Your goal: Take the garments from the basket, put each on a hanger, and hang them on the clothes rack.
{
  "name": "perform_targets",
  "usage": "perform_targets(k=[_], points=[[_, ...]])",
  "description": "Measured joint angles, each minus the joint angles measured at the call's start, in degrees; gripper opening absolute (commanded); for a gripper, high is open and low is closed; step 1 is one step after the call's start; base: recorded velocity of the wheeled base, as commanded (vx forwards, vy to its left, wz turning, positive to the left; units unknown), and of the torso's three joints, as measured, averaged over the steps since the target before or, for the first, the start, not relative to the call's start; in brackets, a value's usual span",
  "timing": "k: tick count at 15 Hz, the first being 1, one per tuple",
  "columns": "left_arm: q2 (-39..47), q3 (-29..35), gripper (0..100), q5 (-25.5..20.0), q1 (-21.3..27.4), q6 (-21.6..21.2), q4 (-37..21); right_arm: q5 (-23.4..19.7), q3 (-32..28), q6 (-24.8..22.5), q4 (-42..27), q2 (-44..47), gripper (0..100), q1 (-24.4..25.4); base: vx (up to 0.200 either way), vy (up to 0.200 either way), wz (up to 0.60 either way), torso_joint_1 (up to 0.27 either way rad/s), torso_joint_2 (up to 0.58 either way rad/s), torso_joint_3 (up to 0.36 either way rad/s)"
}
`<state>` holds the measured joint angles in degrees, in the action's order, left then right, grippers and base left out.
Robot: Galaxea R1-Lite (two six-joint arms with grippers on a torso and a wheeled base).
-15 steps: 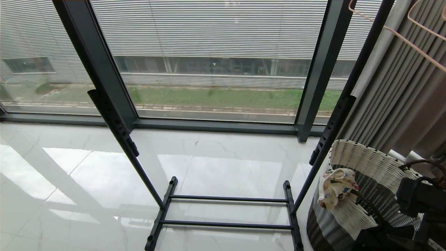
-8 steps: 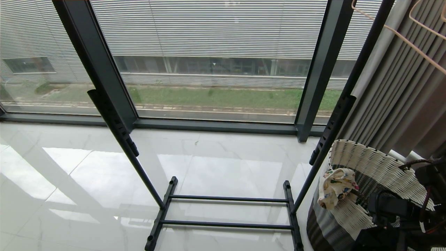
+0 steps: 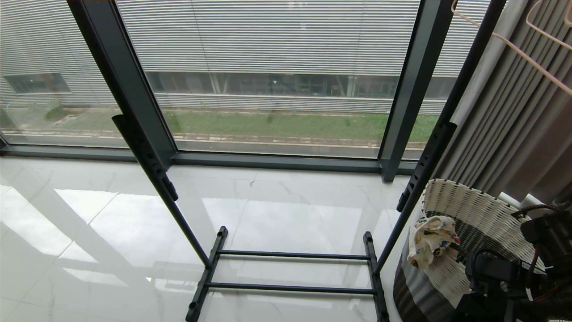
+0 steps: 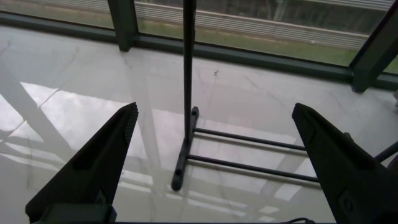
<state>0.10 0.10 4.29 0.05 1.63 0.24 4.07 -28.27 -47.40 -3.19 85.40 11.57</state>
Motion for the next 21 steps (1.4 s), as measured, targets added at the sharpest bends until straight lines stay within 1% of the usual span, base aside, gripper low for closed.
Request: perform_targets(k=[3, 5, 6, 8, 11, 12, 14, 18, 21], points=[[0.0, 0.0, 100, 0.0, 0.0, 0.0, 0.0, 2.0, 0.1, 0.5, 1.2, 1.0, 100, -0.2, 0.000, 0.000, 0.00, 0.000, 0.00, 0.000], [0.0, 0.0, 100, 0.0, 0.0, 0.0, 0.0, 2.4, 0.2, 1.3, 2.8, 1.9, 100, -0.3, 0.000, 0.000, 0.00, 0.000, 0.00, 0.000], [0.0, 0.0, 100, 0.0, 0.0, 0.0, 0.0, 2.5, 0.2, 2.6, 4.5, 2.5, 100, -0.3, 0.000, 0.000, 0.00, 0.000, 0.00, 0.000], [0.0, 0.0, 100, 0.0, 0.0, 0.0, 0.0, 4.8, 0.2, 3.9, 5.1, 3.1, 100, -0.3, 0.000, 0.000, 0.00, 0.000, 0.00, 0.000], [0.0, 0.0, 100, 0.0, 0.0, 0.0, 0.0, 5.4, 1.1, 5.8, 5.1, 3.2, 100, -0.3, 0.000, 0.000, 0.00, 0.000, 0.00, 0.000], [0.0, 0.0, 100, 0.0, 0.0, 0.0, 0.0, 5.4, 1.4, 6.0, 5.2, 3.2, 0, -0.4, 0.000, 0.000, 0.00, 0.000, 0.00, 0.000], [0.0, 0.0, 100, 0.0, 0.0, 0.0, 0.0, 5.5, 2.7, 8.0, 5.2, 2.9, 0, -0.4, 0.000, 0.000, 0.00, 0.000, 0.00, 0.000], [0.0, 0.0, 100, 0.0, 0.0, 0.0, 0.0, 5.9, 3.9, 10.4, 5.1, 2.1, 0, -0.4, 0.000, 0.000, 0.00, 0.000, 0.00, 0.000], [0.0, 0.0, 100, 0.0, 0.0, 0.0, 0.0, 6.3, 4.4, 11.1, 4.7, 0.1, 0, -0.4, 0.000, 0.000, 0.00, 0.000, 0.00, 0.000]])
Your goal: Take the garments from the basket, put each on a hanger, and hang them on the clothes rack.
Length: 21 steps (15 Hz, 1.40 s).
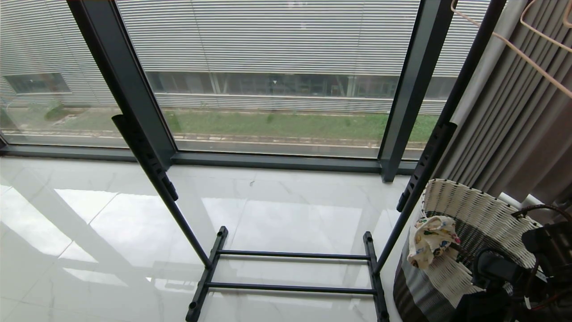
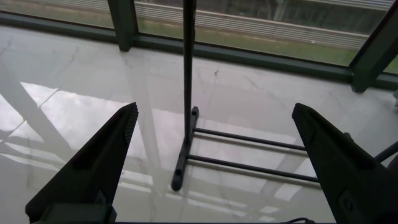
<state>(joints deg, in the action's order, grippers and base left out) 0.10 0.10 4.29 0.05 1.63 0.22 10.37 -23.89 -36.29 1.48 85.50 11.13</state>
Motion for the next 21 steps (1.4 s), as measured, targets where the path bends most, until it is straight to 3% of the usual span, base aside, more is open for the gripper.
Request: perform_targets(k=[3, 5, 9, 13, 16, 21], points=[[0.0, 0.0, 100, 0.0, 0.0, 0.0, 0.0, 0.1, 0.0, 0.5, -2.9, -4.2, 0, 0.0, 0.000, 0.000, 0.00, 0.000, 0.00, 0.000], [0.0, 0.0, 100, 0.0, 0.0, 0.0, 0.0, 0.0, -2.8, 0.7, -8.8, -8.6, 0, 0.0, 0.000, 0.000, 0.00, 0.000, 0.00, 0.000], [0.0, 0.0, 100, 0.0, 0.0, 0.0, 0.0, -1.2, -18.1, 1.0, -28.0, -17.5, 0, 1.4, 0.000, 0.000, 0.00, 0.000, 0.00, 0.000], [0.0, 0.0, 100, 0.0, 0.0, -0.3, 0.0, -1.5, -33.2, 1.0, -40.1, -23.4, 0, 8.8, 0.000, 0.000, 0.00, 0.000, 0.00, 0.000], [0.0, 0.0, 100, 0.0, 0.0, -0.5, 0.0, -1.4, -39.5, 0.7, -43.2, -24.8, 0, 13.9, -0.200, 0.000, 0.00, 0.005, 0.00, 0.001], [0.0, 0.0, 100, 0.0, 0.0, -0.5, 0.0, -1.3, -43.9, 0.6, -43.2, -24.1, 0, 20.4, -0.200, 0.000, 0.00, 0.002, 0.00, 0.001]])
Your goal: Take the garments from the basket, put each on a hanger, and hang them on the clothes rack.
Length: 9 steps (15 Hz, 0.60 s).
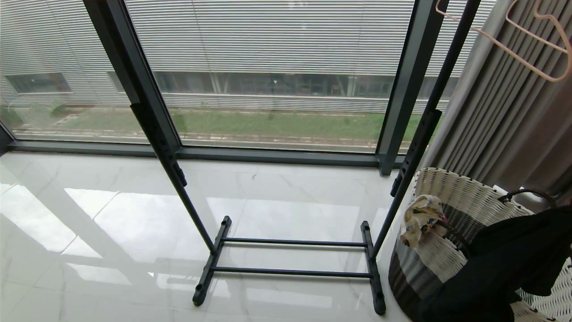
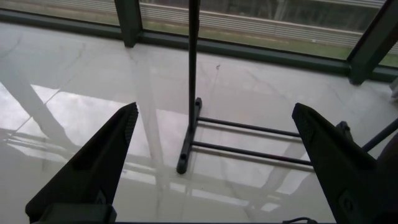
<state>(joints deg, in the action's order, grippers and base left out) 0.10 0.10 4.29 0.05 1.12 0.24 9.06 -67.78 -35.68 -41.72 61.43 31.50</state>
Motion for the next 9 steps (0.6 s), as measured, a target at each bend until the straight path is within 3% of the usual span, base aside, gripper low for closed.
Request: perform_targets(k=[7, 9], points=[[0.0, 0.0, 100, 0.0, 0.0, 0.0, 0.0, -0.1, -4.1, 0.2, 0.1, 4.3, 0, 6.7, -0.200, 0.000, 0.00, 0.002, 0.00, 0.001], [0.0, 0.0, 100, 0.0, 0.0, 0.3, 0.0, -0.2, -5.2, 0.9, 0.4, 6.0, 0, 8.9, 0.000, 0.000, 0.00, 0.000, 0.00, 0.000]])
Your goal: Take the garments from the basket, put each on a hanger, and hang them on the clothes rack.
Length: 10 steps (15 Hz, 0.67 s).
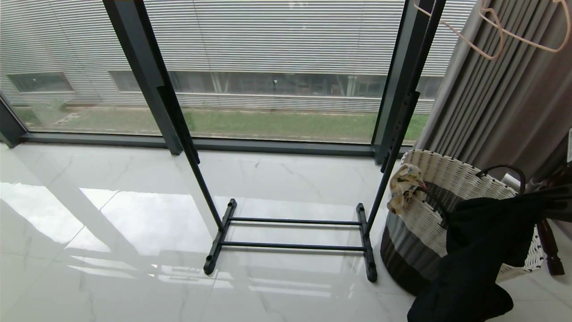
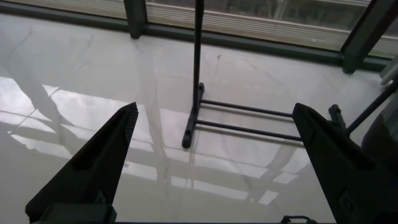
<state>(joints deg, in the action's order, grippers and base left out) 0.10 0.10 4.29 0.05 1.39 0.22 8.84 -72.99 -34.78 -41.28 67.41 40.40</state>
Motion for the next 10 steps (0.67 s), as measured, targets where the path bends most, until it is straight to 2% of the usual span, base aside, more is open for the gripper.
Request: perform_targets(k=[5, 7, 10], points=[[0.0, 0.0, 100, -0.1, 0.0, -1.1, 0.0, -0.2, -0.7, 8.9, 3.9, 5.8, 0, 7.5, 0.000, 0.000, 0.00, 0.000, 0.00, 0.000], [0.0, 0.0, 100, -0.3, 0.0, -2.1, 0.0, -0.1, -0.7, 9.4, 4.8, 8.2, 0, 8.8, 0.000, 0.000, 0.00, 0.000, 0.00, 0.000], [0.0, 0.0, 100, -2.3, 0.0, -6.1, 0.2, -0.1, -0.6, 9.7, 4.8, 10.2, 0, 9.2, 0.000, 0.000, 0.00, 0.000, 0.00, 0.000]])
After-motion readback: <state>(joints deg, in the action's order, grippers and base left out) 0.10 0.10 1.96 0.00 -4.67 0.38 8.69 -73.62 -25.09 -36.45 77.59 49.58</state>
